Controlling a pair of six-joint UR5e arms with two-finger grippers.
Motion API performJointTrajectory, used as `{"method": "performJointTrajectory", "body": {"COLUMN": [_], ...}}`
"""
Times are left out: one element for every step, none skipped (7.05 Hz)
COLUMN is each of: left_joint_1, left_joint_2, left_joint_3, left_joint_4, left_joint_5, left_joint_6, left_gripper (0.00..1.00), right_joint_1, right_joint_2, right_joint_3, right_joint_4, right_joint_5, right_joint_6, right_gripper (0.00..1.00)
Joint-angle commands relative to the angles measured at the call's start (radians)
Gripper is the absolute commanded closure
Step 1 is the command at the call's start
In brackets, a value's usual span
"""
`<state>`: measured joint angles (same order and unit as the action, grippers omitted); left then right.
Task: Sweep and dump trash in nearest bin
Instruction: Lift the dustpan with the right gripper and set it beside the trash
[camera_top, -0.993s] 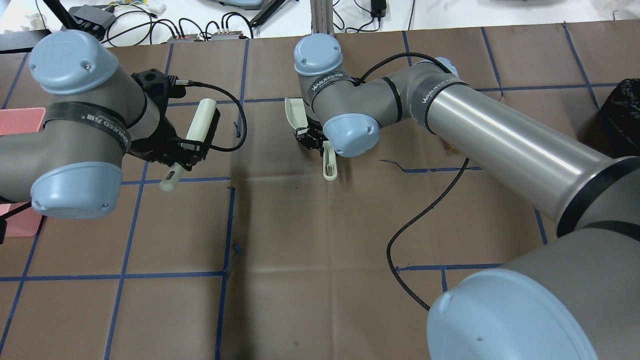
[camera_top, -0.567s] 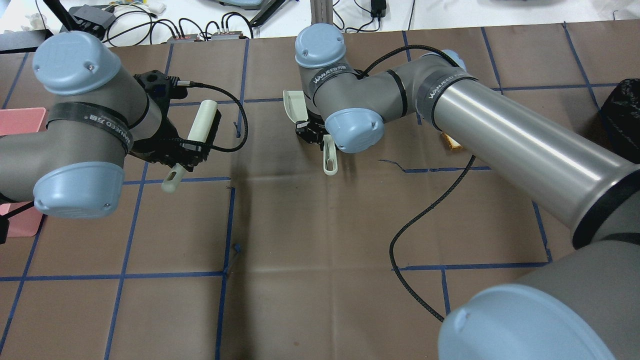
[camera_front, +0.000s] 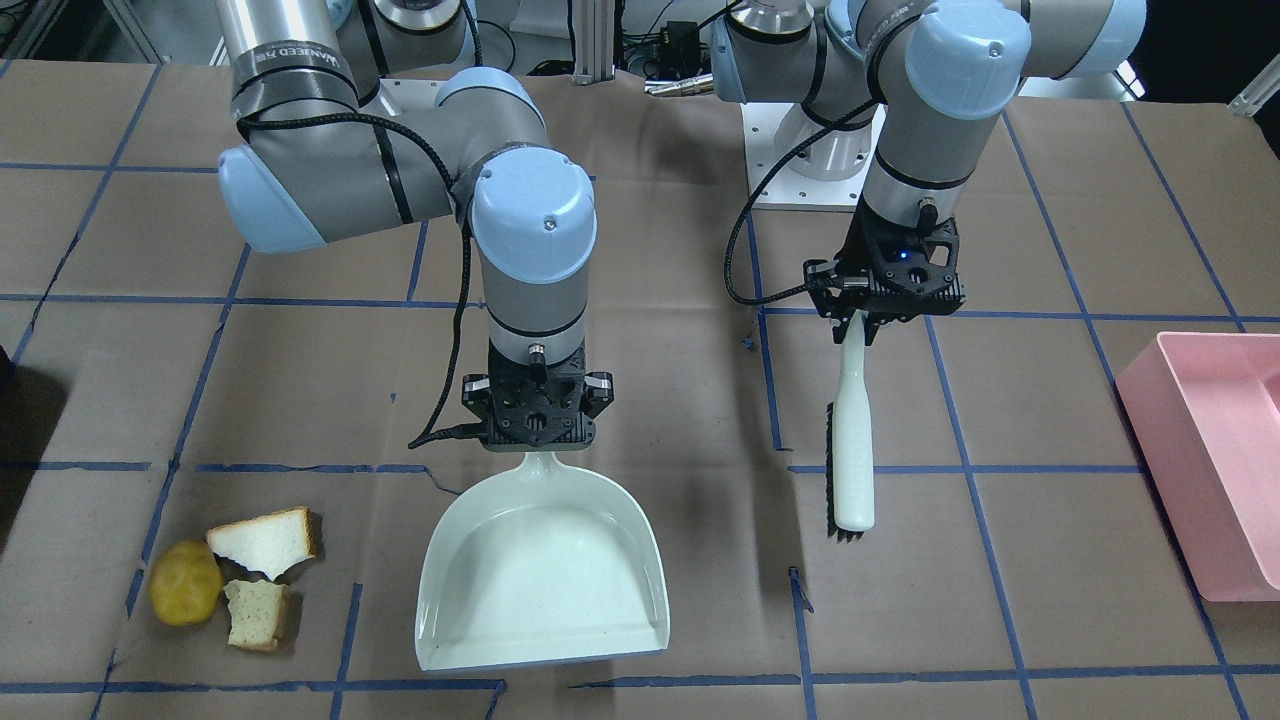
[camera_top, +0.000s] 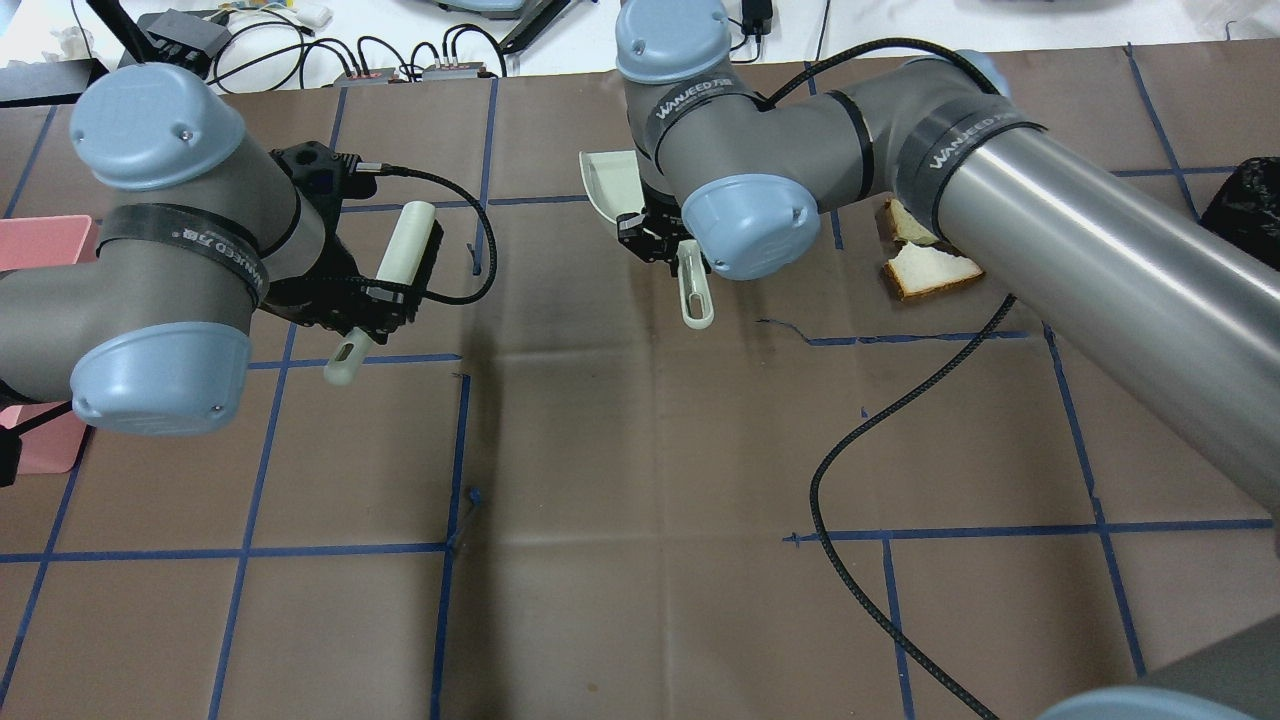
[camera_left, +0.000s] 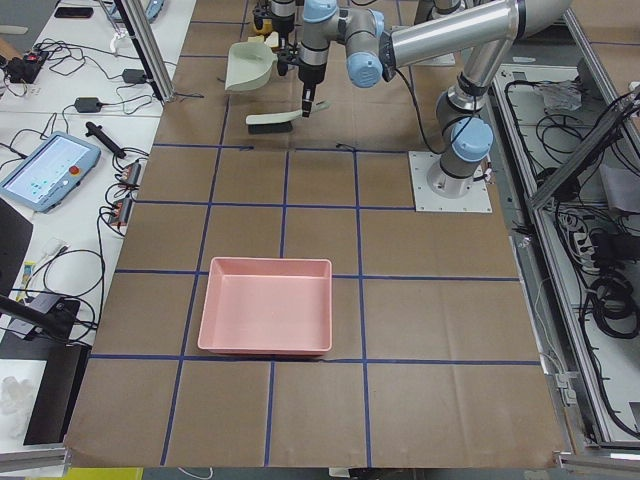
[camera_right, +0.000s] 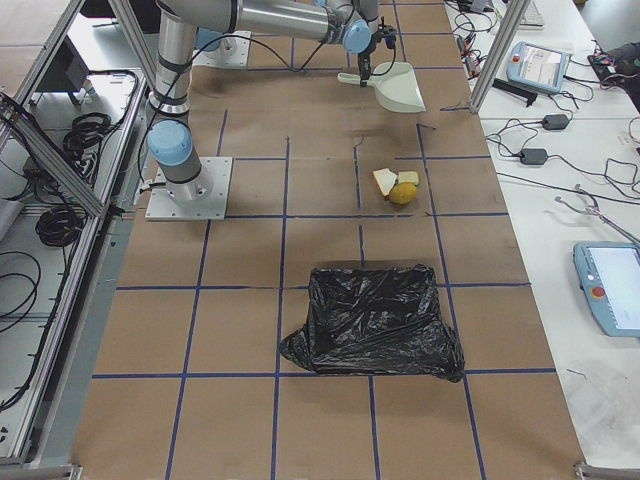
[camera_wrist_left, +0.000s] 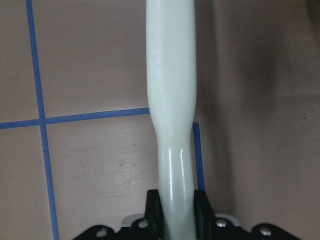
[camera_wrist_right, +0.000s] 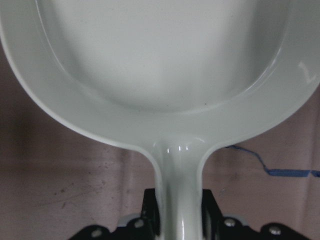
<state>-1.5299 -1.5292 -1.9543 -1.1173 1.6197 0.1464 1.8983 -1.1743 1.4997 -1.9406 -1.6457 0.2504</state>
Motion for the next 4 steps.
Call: {"method": "performJointTrajectory", "body": {"left_joint_1": [-0.001,-0.001,-0.001,-0.001], "left_joint_2": [-0.003,-0.005,-0.005,-0.005], "left_joint_3": [0.002,0.002,0.002,0.002], "left_joint_4": [0.001,0.002,0.002,0.002], "left_joint_5": [0.002,0.002,0.002,0.002], "left_joint_6": [0.004,0.005,0.005,0.005], "left_gripper": [1.00,1.00,1.00,0.99], "right_joint_1": [-0.109,-0.184,-0.258,-0.347], "right_joint_2": [-0.083,-0.123,-0.155,-0.185], "right_joint_3": [0.005,0.007,0.008,0.008], "right_joint_4": [0.101,0.144,0.196,0.234], "right_joint_5": [-0.005,-0.002,-0.005,-0.005], "right_joint_6": [-0.194,-0.314,-0.459,-0.614], "right_gripper": [0.99,1.00,1.00,1.00]}}
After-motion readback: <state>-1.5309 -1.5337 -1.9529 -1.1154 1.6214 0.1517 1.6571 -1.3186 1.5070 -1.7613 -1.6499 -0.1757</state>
